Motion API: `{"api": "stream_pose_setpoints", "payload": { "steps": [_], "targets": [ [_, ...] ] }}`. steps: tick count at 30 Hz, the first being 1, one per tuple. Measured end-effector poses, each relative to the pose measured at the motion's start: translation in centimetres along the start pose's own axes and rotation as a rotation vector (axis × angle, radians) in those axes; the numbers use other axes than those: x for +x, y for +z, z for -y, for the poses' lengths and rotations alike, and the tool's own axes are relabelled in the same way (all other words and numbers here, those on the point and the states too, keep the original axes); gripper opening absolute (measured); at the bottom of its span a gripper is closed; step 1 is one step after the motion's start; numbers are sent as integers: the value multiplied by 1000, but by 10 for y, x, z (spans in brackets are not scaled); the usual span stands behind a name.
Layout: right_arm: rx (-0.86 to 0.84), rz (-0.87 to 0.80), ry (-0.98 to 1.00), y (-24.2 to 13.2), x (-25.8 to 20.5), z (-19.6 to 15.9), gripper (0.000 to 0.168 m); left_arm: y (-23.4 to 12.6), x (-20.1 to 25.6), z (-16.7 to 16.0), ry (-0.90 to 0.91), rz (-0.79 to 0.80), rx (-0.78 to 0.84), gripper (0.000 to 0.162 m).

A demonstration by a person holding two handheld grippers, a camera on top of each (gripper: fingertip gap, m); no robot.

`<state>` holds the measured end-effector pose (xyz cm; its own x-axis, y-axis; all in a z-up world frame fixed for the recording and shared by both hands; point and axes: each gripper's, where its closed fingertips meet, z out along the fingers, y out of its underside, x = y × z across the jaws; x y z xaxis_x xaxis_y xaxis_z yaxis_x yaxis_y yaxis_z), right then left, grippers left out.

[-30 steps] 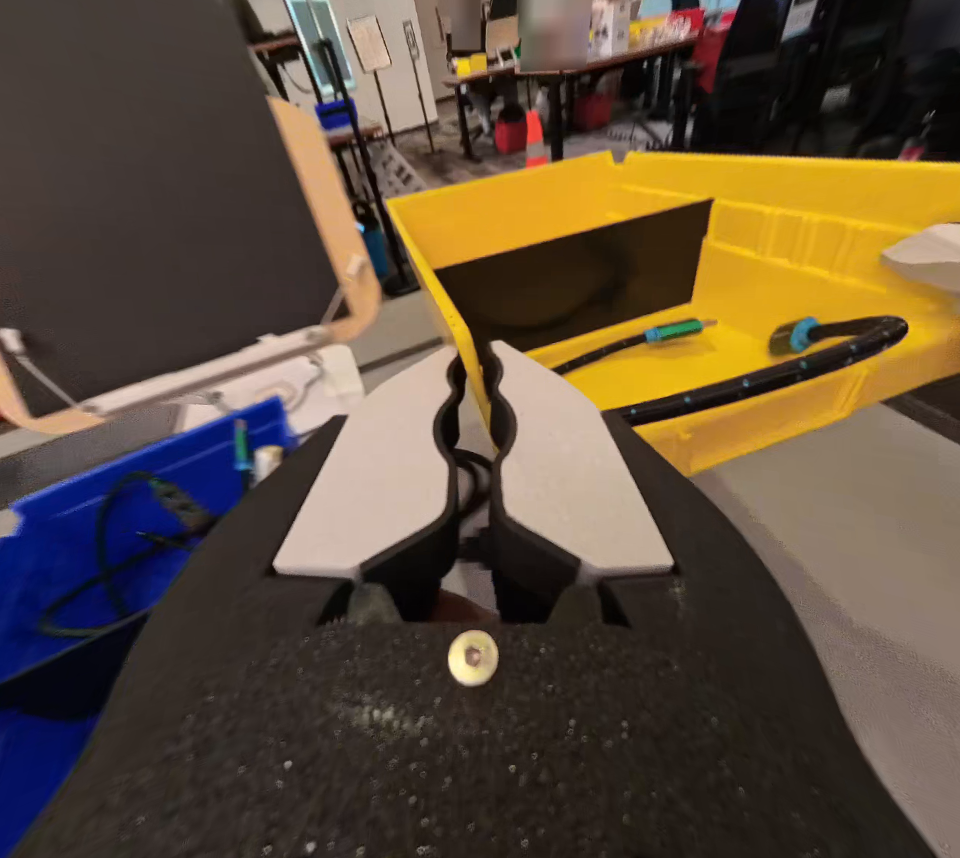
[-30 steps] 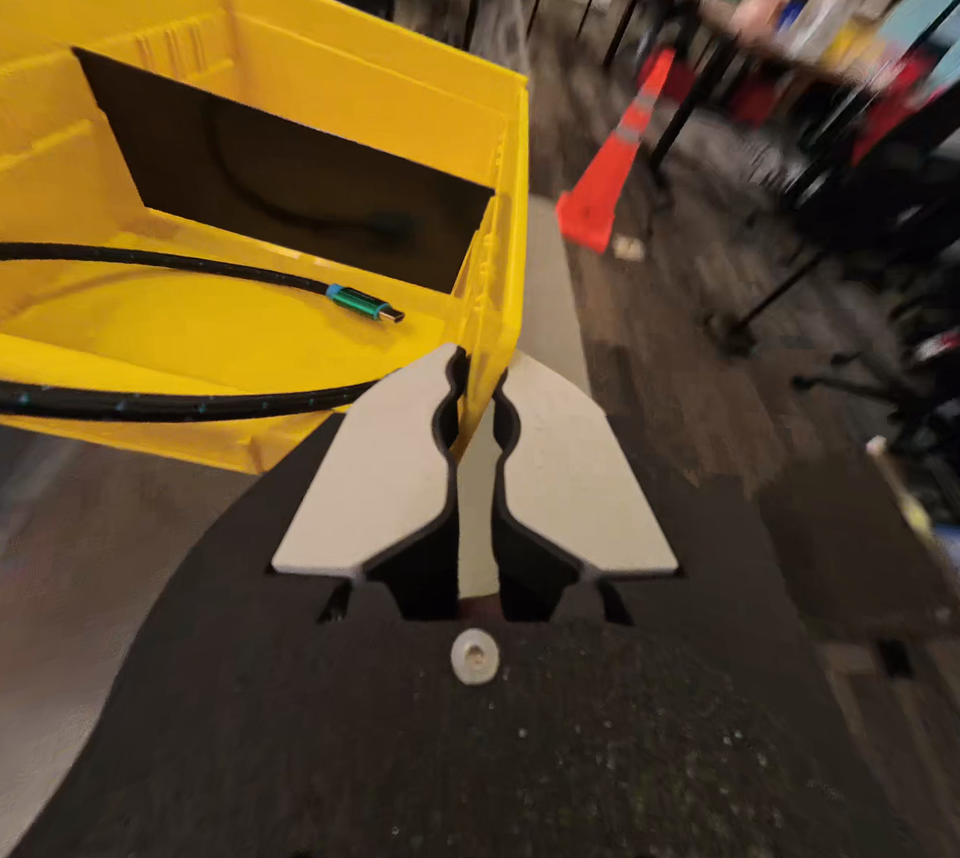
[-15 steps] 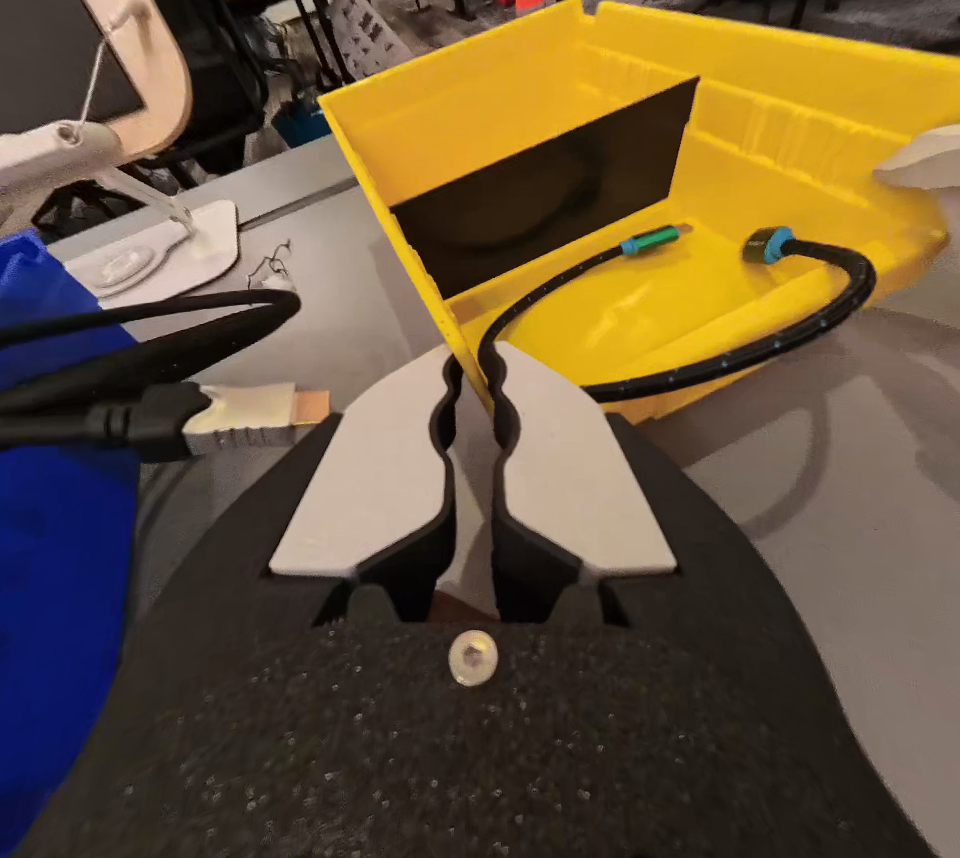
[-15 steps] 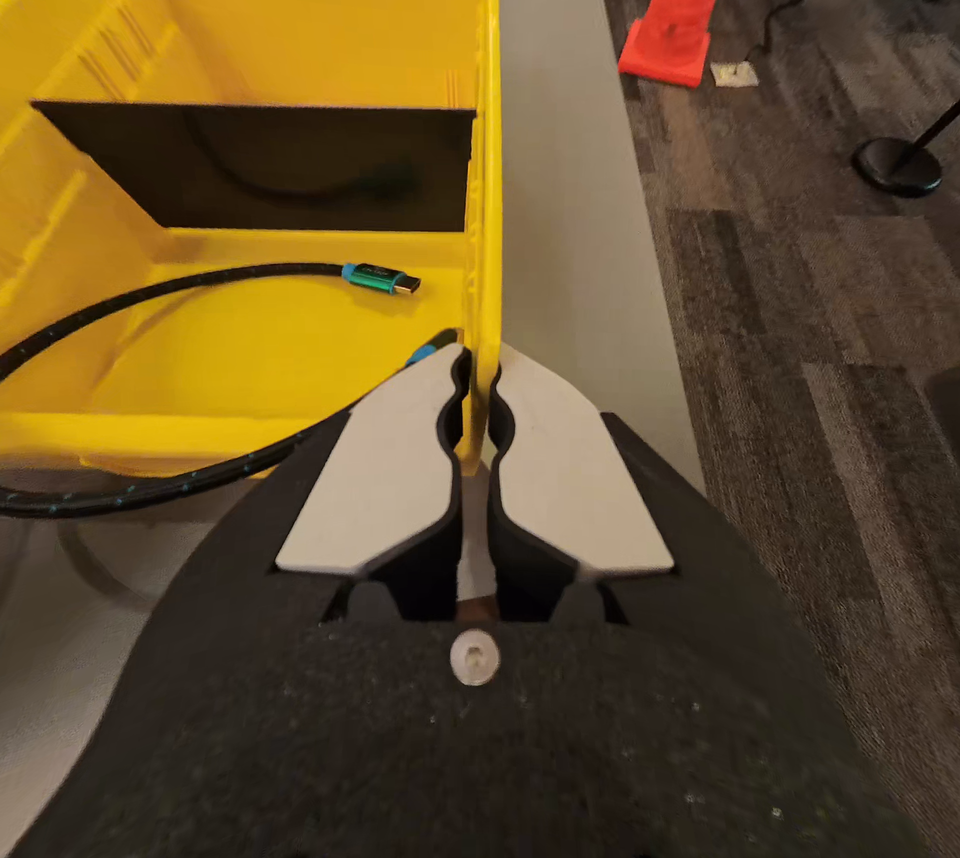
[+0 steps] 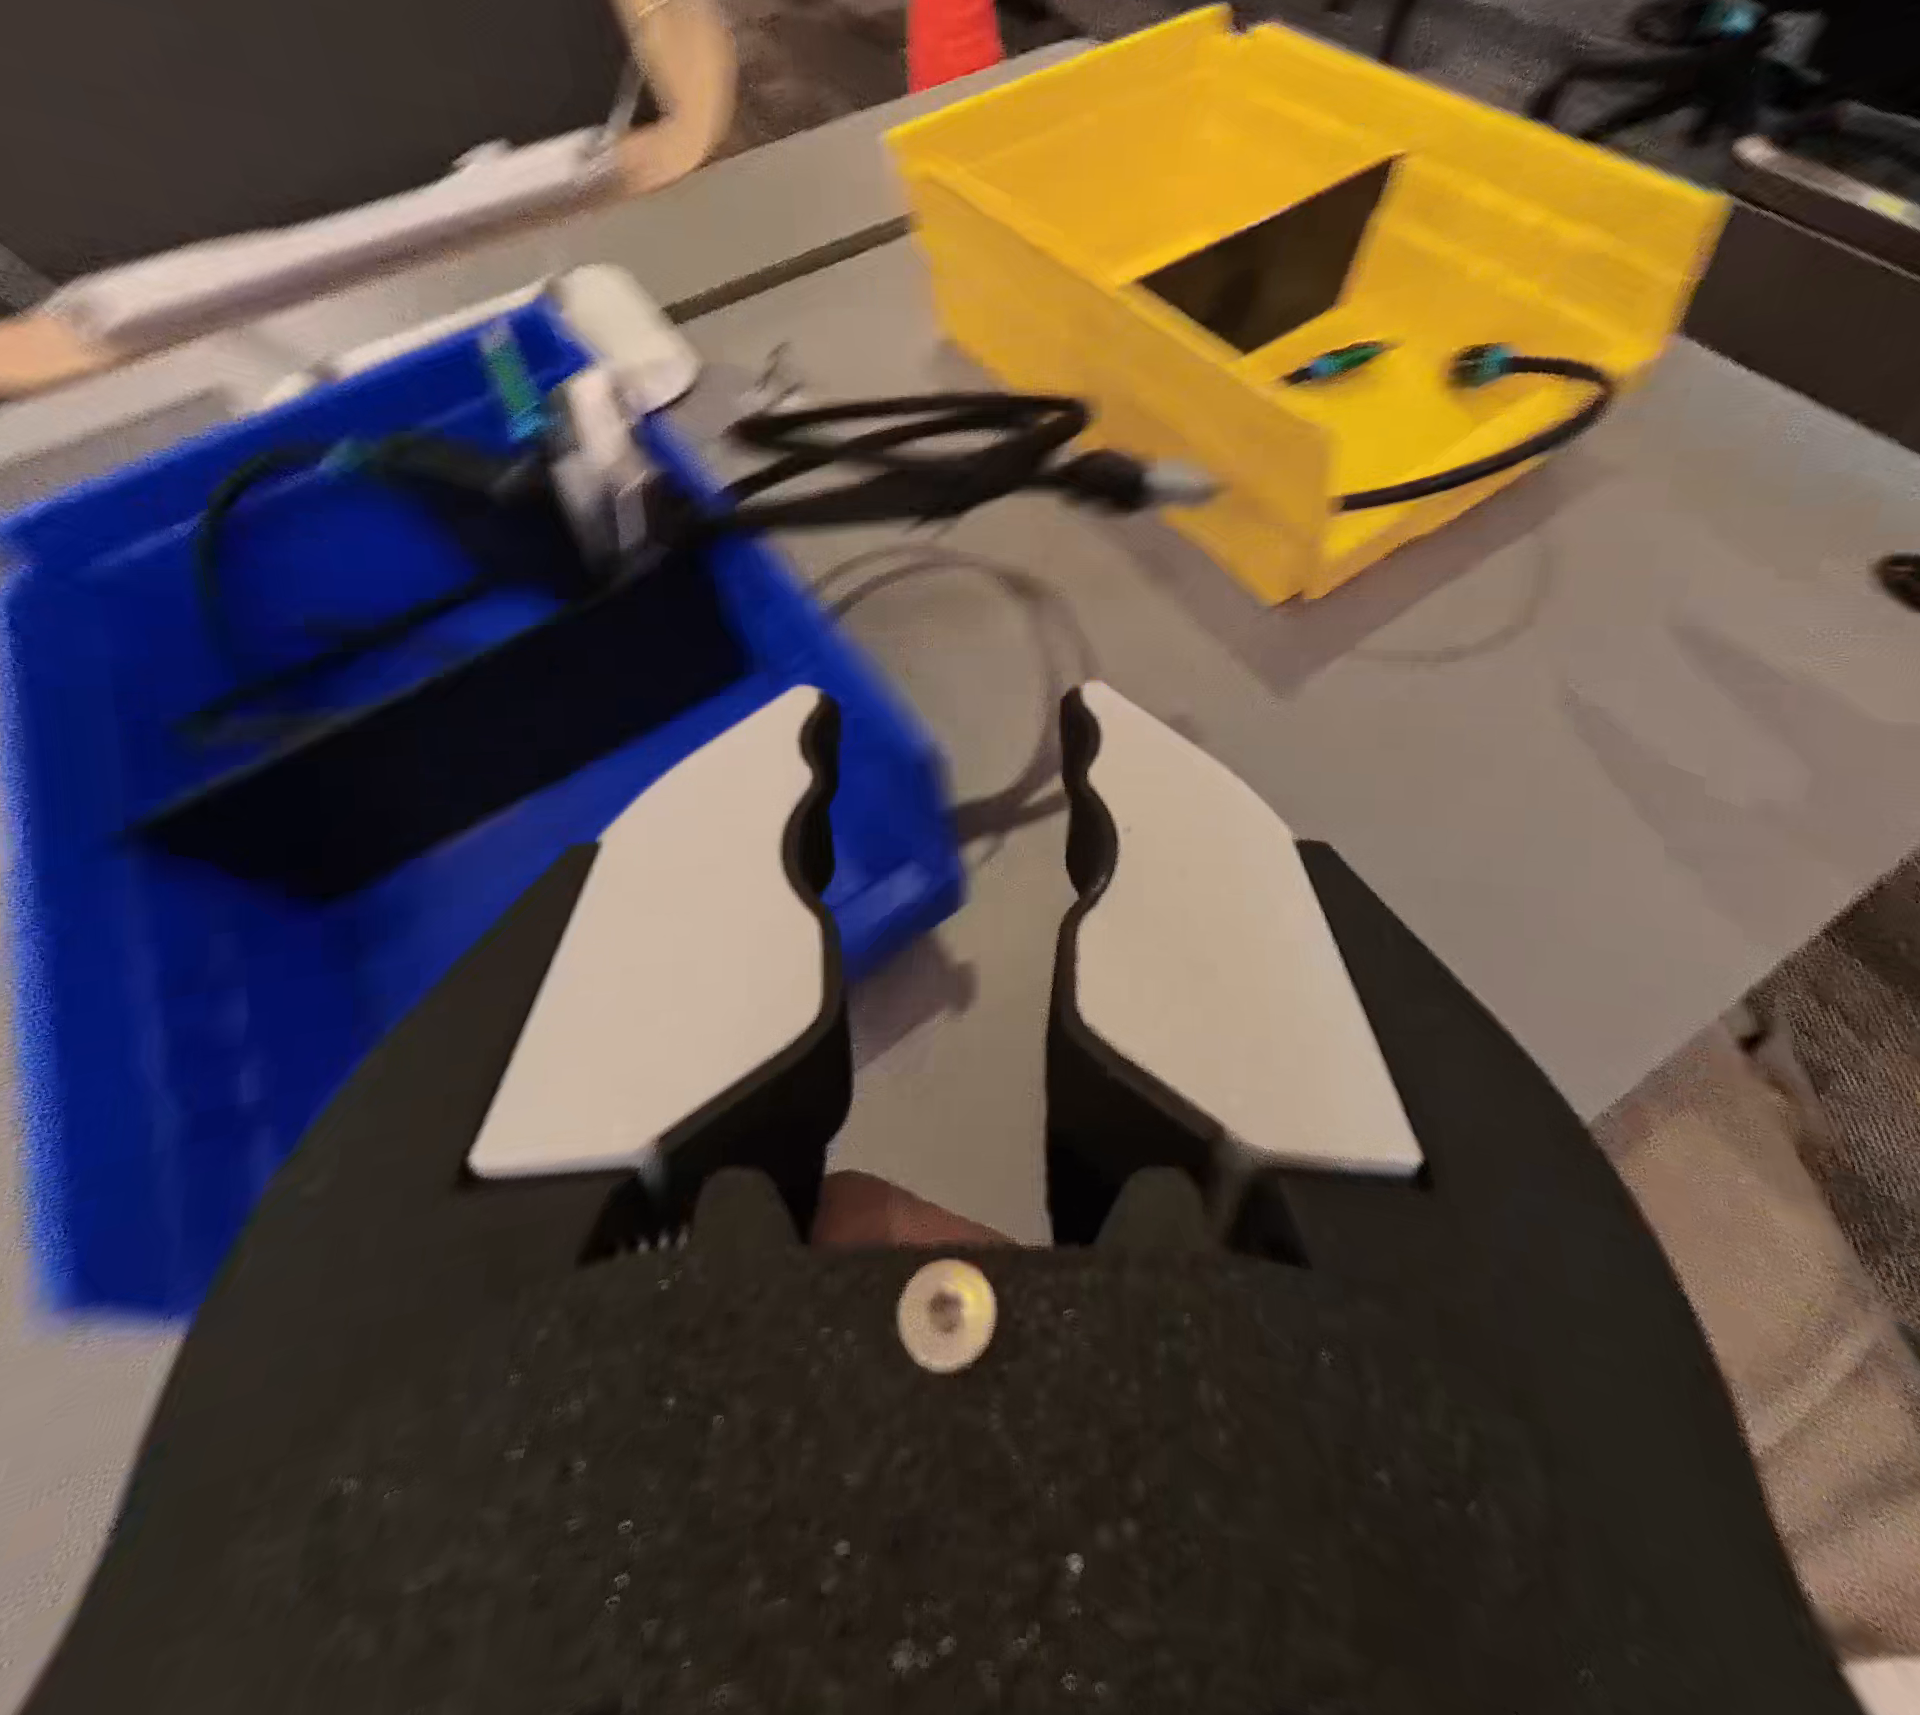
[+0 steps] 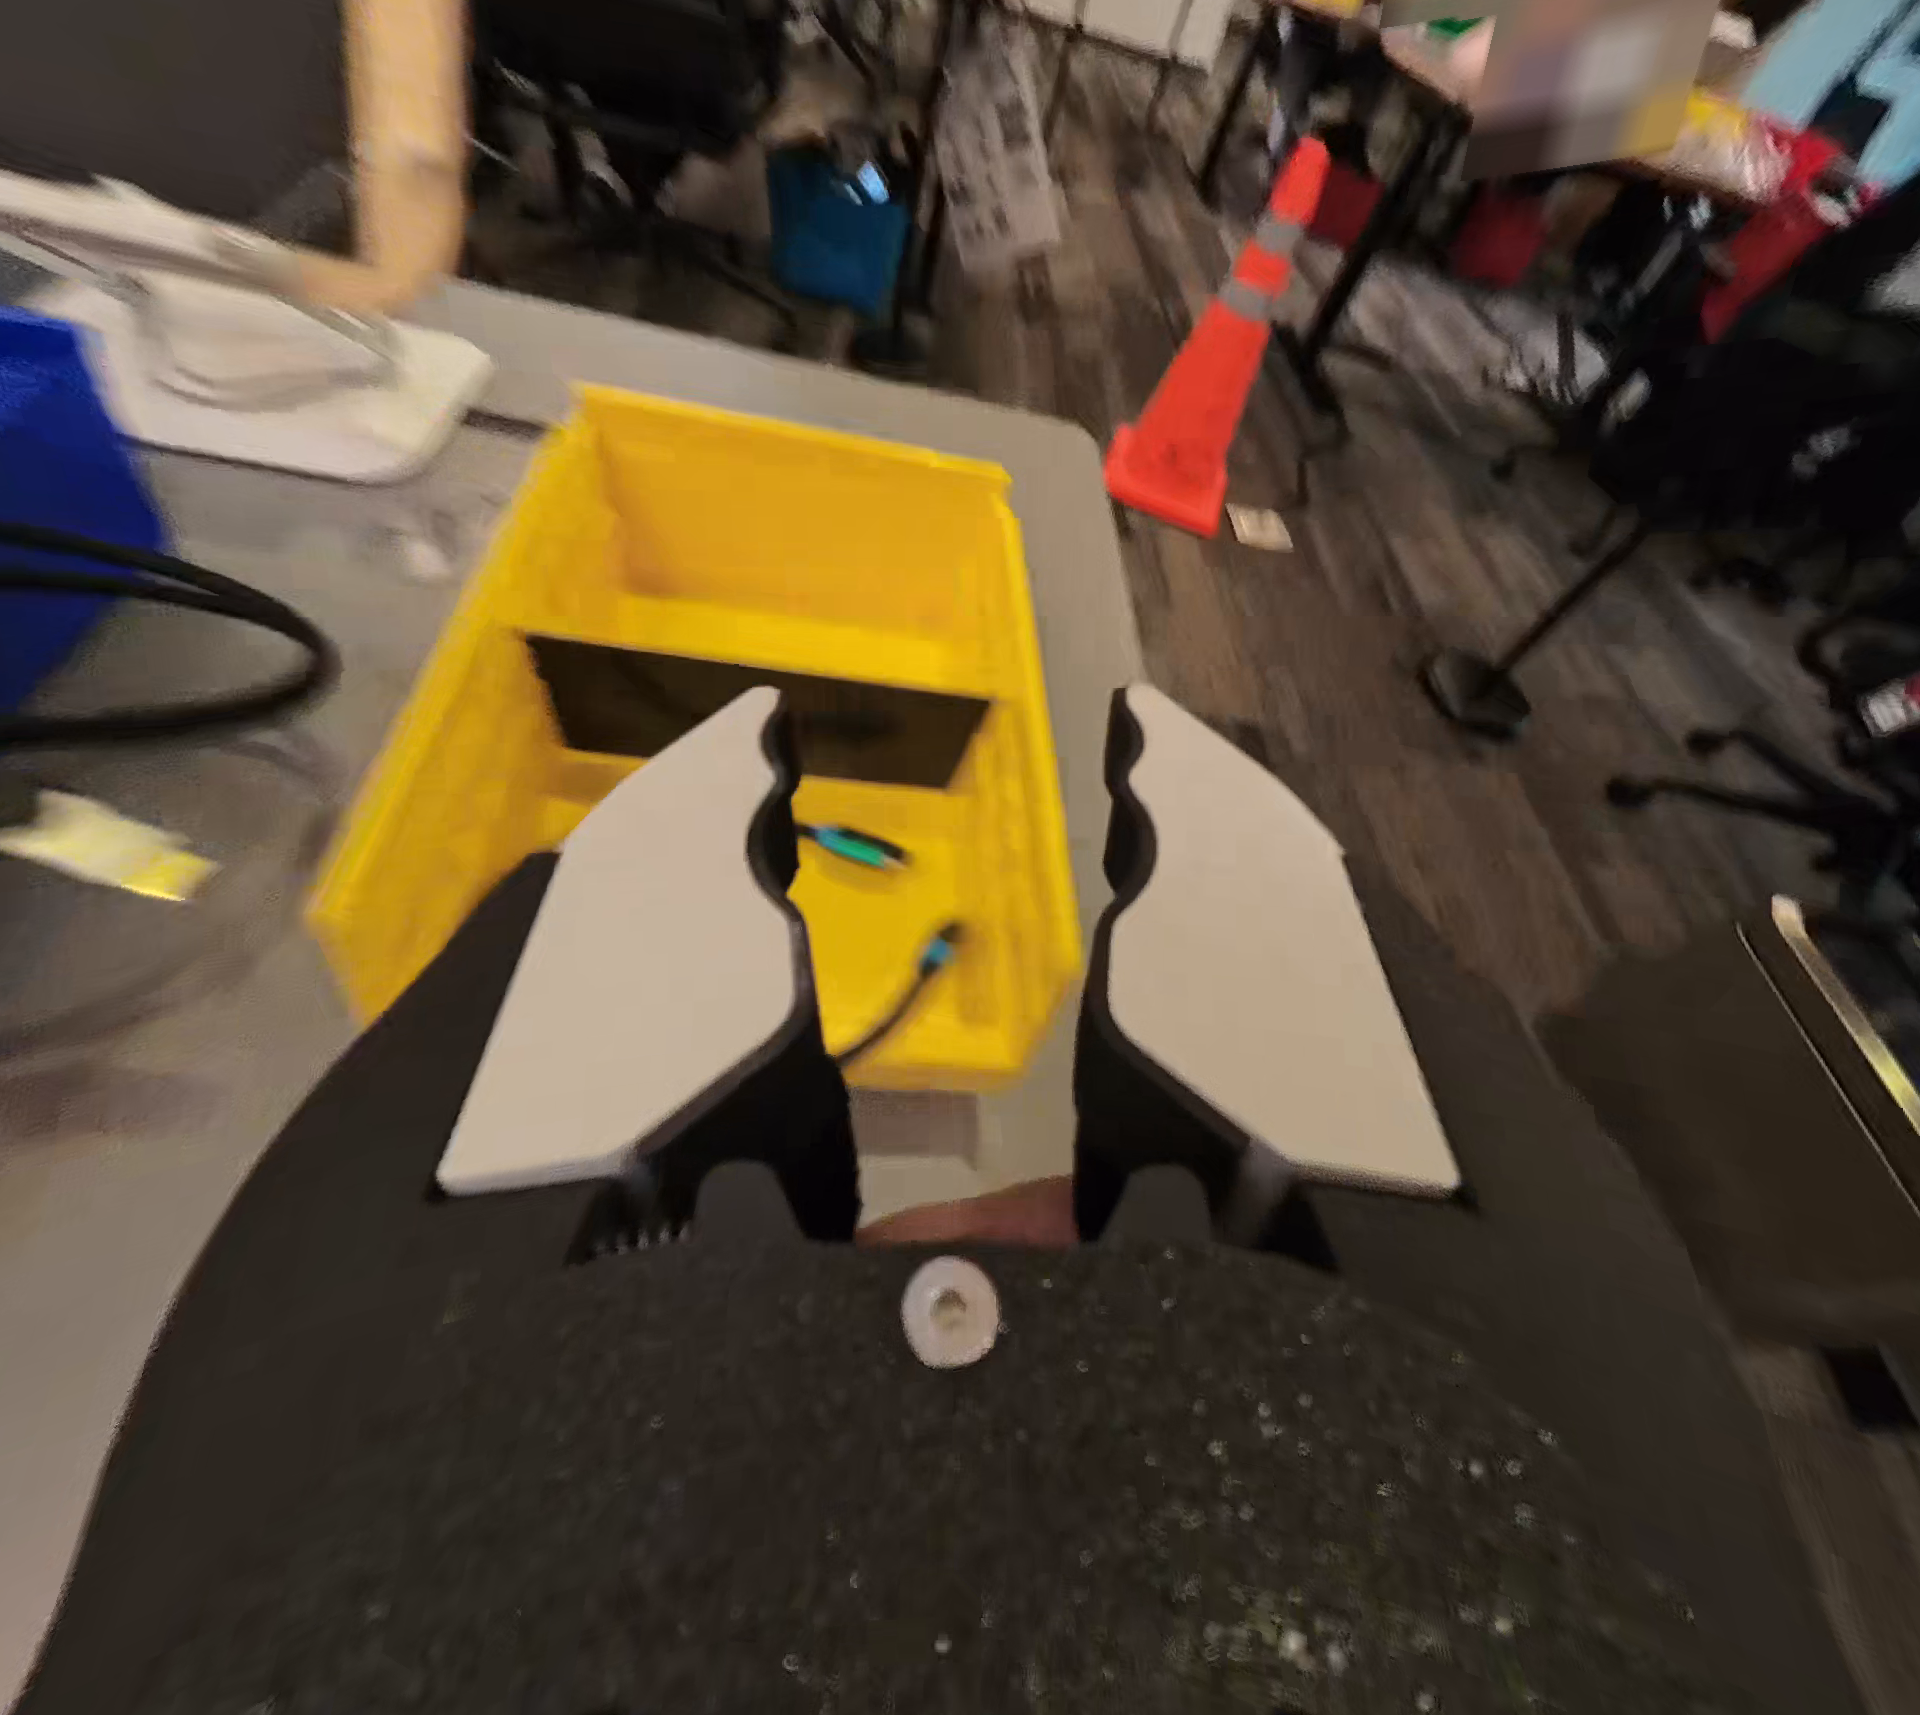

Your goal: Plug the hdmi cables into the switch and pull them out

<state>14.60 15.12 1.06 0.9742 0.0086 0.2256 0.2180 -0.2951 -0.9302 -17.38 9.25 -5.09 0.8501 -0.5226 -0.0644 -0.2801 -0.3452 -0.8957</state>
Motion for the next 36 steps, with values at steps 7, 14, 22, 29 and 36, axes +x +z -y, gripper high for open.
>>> {"api": "stream_pose_setpoints", "payload": {
  "steps": [7, 14, 22, 29, 36],
  "targets": [
    [93, 538, -79, -31, -239, 44, 65, -56, -152, -87, -133, 397, 64, 48],
    [-235, 400, -115, 21, -338, -58, 58, -19, -178, -134, -156, 388, -64, 51],
    [-252, 298, 86, 29, -367, -76, 4, -17, -202, -132, -249, 403, -90, 2],
    [-145, 238, 44, 15, -440, -54, 7, -71, -272, -125, -119, 507, -20, 3],
    [-145, 287, 23, 25, -539, -16, 6, -106, -365, -150, -177, 512, -4, 2]
  ]
}}
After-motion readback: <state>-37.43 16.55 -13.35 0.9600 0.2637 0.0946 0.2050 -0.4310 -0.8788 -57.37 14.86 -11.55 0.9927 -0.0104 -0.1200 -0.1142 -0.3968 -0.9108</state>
